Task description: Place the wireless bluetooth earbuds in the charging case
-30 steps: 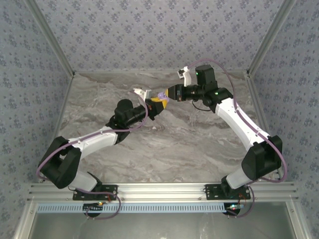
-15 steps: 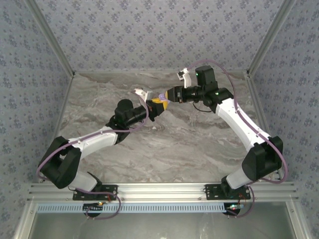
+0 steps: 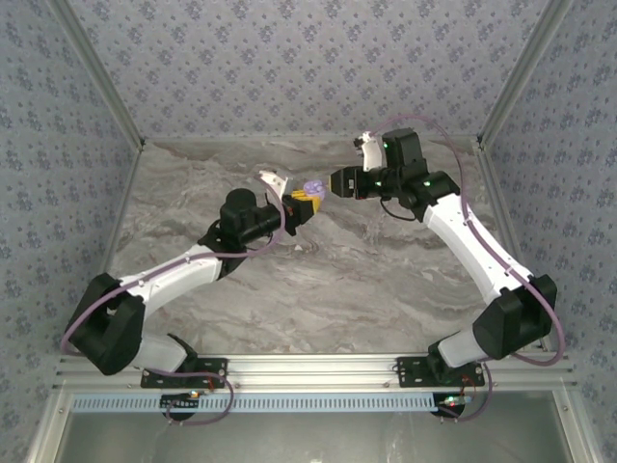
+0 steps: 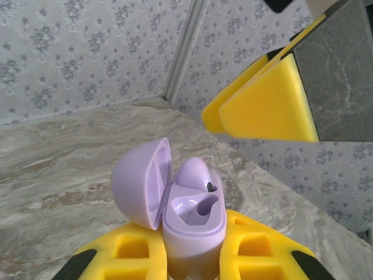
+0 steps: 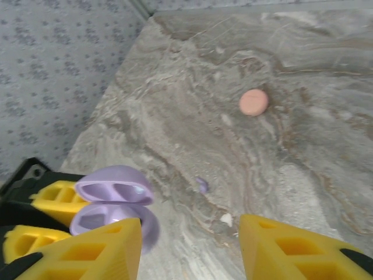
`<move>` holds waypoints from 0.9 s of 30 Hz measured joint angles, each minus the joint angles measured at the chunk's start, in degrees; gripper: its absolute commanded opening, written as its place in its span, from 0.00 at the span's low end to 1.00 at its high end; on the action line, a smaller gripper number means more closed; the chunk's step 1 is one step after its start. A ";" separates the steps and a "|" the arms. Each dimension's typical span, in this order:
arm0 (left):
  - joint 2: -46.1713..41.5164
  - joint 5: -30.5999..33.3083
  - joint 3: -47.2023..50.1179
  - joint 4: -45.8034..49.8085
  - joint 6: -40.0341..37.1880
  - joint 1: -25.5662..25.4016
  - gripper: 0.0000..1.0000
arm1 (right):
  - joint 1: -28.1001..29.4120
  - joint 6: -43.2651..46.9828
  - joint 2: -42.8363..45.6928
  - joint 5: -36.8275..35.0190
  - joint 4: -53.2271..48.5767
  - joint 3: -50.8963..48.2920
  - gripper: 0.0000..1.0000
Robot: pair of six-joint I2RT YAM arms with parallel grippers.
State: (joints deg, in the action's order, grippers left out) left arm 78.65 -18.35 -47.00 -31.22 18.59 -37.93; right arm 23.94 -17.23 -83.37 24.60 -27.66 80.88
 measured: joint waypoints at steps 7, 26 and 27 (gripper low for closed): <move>-4.50 3.76 0.00 8.81 -4.70 0.00 0.13 | -0.02 -0.04 -0.33 -8.15 -1.62 -1.11 0.52; -15.32 11.28 -0.09 24.63 -10.27 0.04 0.13 | 3.32 -1.31 -19.58 -8.24 -1.49 -2.97 0.52; -15.72 11.67 -0.09 25.11 -10.29 0.04 0.13 | 3.89 -1.36 -20.92 -8.11 -1.38 -2.58 0.51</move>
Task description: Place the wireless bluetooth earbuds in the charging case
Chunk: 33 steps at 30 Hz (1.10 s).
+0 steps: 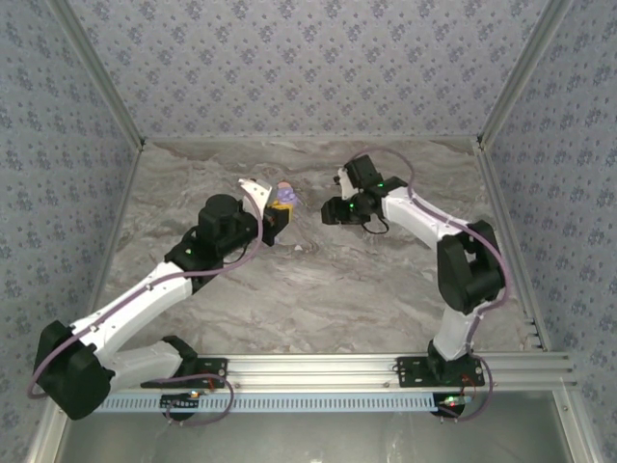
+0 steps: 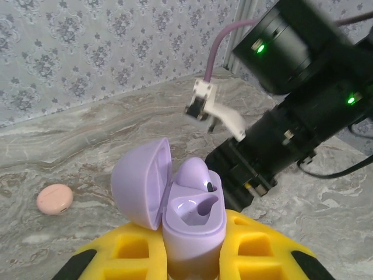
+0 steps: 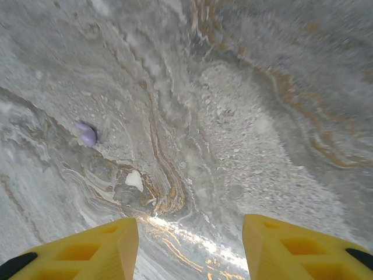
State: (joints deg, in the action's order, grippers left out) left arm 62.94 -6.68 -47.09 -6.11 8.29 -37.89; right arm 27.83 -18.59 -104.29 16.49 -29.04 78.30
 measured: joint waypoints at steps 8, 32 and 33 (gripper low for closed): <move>-2.36 1.88 0.00 2.47 -0.37 0.04 0.13 | 4.50 -0.28 -9.31 0.96 0.07 6.56 0.51; -4.66 3.37 0.07 4.52 -0.39 0.76 0.13 | 11.34 -0.42 -29.05 4.15 -6.49 28.68 0.45; -4.81 3.37 0.11 4.63 -0.39 0.76 0.13 | 11.50 -0.42 -29.42 4.11 -6.86 29.14 0.45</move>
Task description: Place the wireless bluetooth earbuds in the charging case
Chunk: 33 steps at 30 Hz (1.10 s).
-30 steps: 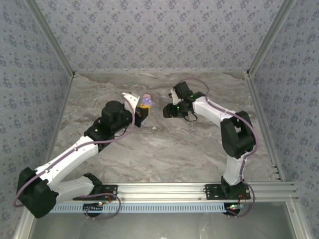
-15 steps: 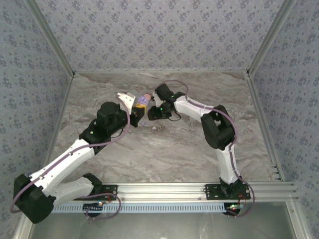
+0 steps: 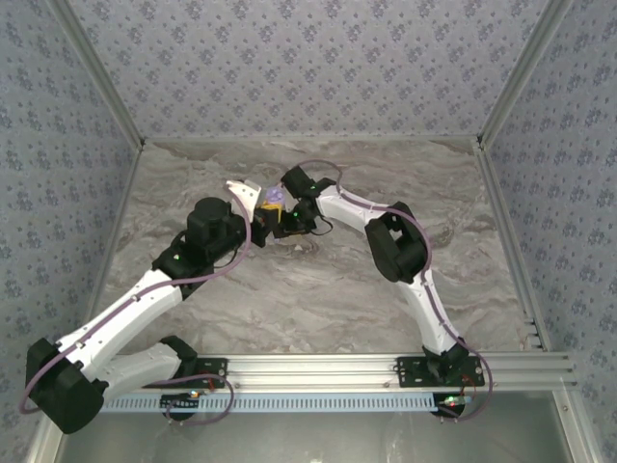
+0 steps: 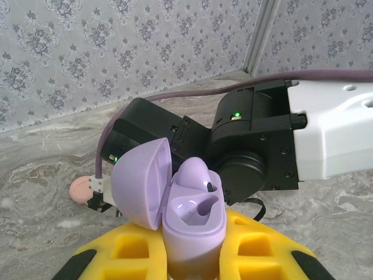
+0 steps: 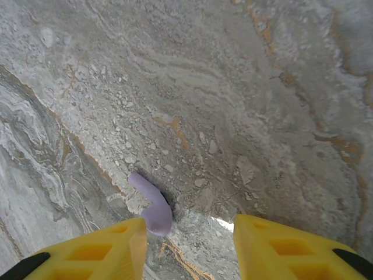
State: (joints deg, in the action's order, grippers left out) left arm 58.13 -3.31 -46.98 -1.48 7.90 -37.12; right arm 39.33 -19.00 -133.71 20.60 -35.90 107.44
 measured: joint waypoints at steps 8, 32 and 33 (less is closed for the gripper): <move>-0.50 0.00 0.11 0.02 0.00 0.00 0.13 | 0.90 0.00 -1.97 0.00 -2.05 3.45 0.45; -0.83 0.00 0.52 -0.02 0.02 0.11 0.13 | 3.61 1.97 -4.35 -10.19 -8.35 9.05 0.28; -0.83 0.00 0.61 0.00 0.02 0.13 0.13 | 3.61 1.97 -4.33 -10.36 -8.26 8.83 0.27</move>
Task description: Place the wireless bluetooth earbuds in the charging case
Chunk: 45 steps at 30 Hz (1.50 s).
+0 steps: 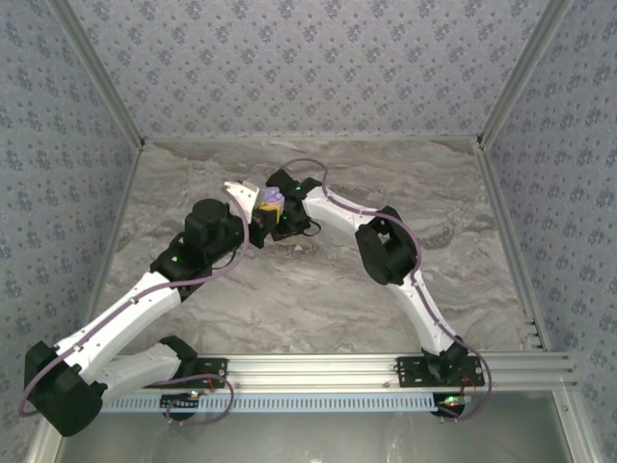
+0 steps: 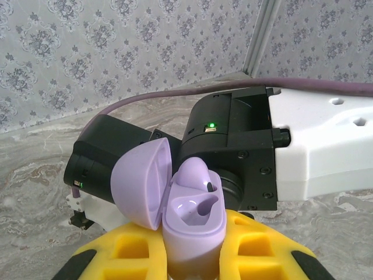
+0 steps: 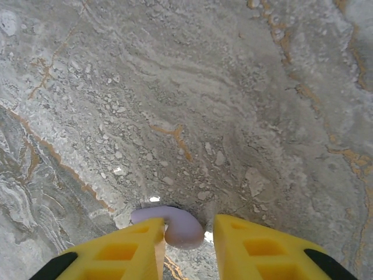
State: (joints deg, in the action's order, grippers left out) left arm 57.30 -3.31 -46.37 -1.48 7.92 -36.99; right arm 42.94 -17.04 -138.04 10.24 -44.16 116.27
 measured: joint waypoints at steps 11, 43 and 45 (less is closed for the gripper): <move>0.02 -0.04 0.17 -0.02 0.02 0.04 0.13 | -2.25 0.39 7.96 0.33 4.83 -13.53 0.24; 5.95 -2.51 0.13 -2.71 0.28 -0.04 0.13 | -11.19 7.45 24.04 -2.99 3.82 -35.34 0.30; 6.08 -2.71 0.11 -2.86 0.28 -0.04 0.13 | -11.21 7.45 24.04 -3.02 3.80 -35.34 0.30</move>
State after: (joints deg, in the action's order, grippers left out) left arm 63.37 -6.02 -46.26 -4.34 8.21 -37.04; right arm 31.73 -9.58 -113.99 7.22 -40.36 80.93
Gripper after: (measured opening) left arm 0.161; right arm 0.298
